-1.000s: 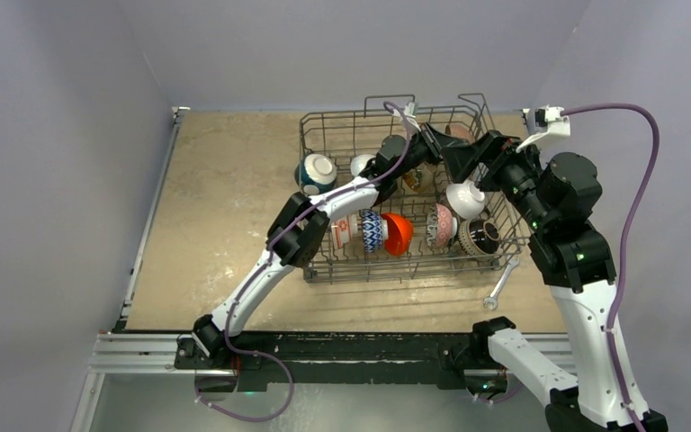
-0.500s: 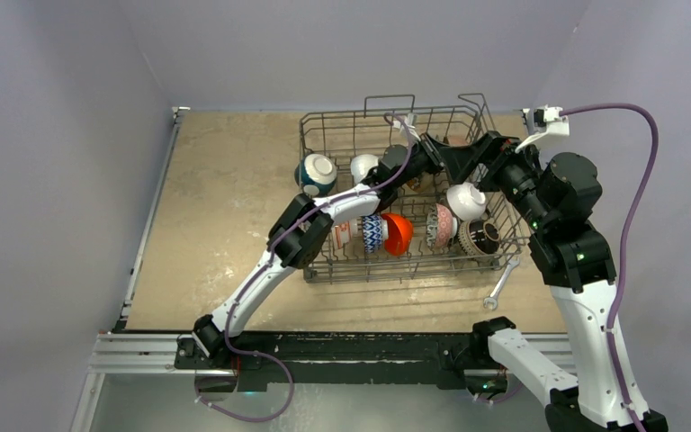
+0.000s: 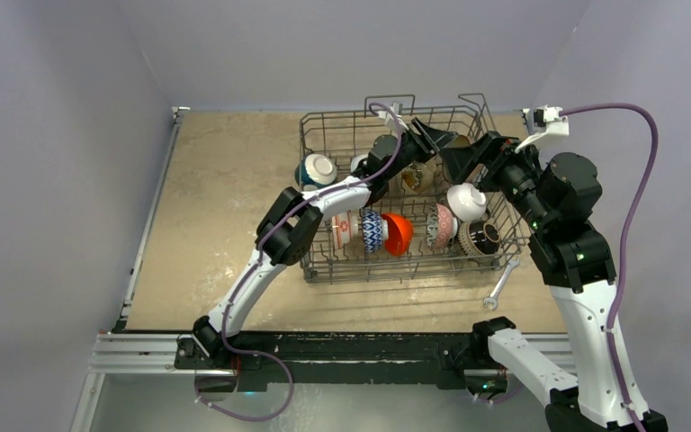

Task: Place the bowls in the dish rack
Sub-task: Turn the bowl upside down on the dish rack.

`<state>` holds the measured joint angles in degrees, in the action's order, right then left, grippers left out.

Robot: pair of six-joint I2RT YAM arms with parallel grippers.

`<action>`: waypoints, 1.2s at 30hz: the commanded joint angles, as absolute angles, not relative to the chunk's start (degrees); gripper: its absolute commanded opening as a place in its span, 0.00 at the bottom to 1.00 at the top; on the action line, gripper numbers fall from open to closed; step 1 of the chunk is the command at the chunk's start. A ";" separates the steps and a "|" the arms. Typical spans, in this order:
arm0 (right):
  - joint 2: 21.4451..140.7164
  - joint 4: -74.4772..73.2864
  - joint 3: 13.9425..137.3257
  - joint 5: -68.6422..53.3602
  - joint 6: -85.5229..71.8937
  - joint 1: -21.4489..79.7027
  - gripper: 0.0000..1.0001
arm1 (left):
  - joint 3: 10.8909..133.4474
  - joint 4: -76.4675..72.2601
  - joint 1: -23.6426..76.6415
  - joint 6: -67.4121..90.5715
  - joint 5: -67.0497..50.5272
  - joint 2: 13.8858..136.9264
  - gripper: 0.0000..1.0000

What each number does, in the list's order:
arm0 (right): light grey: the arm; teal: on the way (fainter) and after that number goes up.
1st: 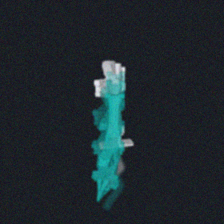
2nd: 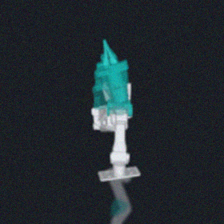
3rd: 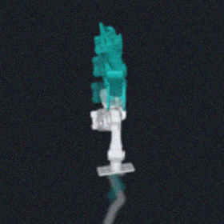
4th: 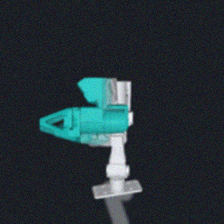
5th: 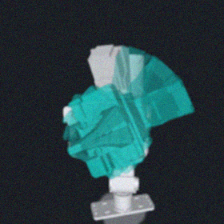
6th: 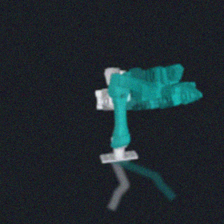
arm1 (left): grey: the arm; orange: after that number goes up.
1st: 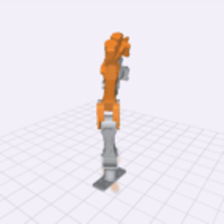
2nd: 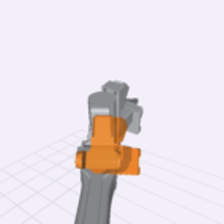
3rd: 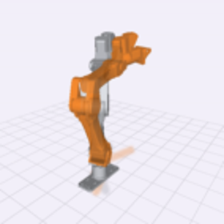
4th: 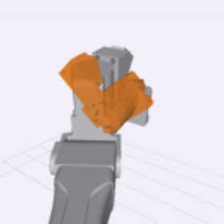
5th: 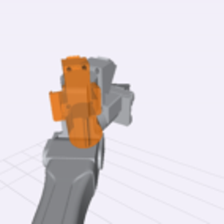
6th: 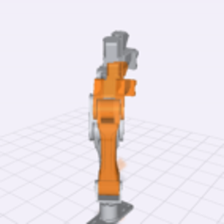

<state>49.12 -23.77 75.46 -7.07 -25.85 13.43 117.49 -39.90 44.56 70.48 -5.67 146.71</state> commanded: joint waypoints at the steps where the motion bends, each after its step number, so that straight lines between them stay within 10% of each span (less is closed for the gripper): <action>1: 48.89 -22.54 75.26 -7.91 -24.75 13.30 0.99 | 117.17 -41.75 44.56 67.24 -5.31 141.73 0.48; 36: 49.00 -23.39 76.28 -7.29 -23.89 13.23 0.99 | 140.40 -11.46 55.05 12.83 8.11 148.37 0.30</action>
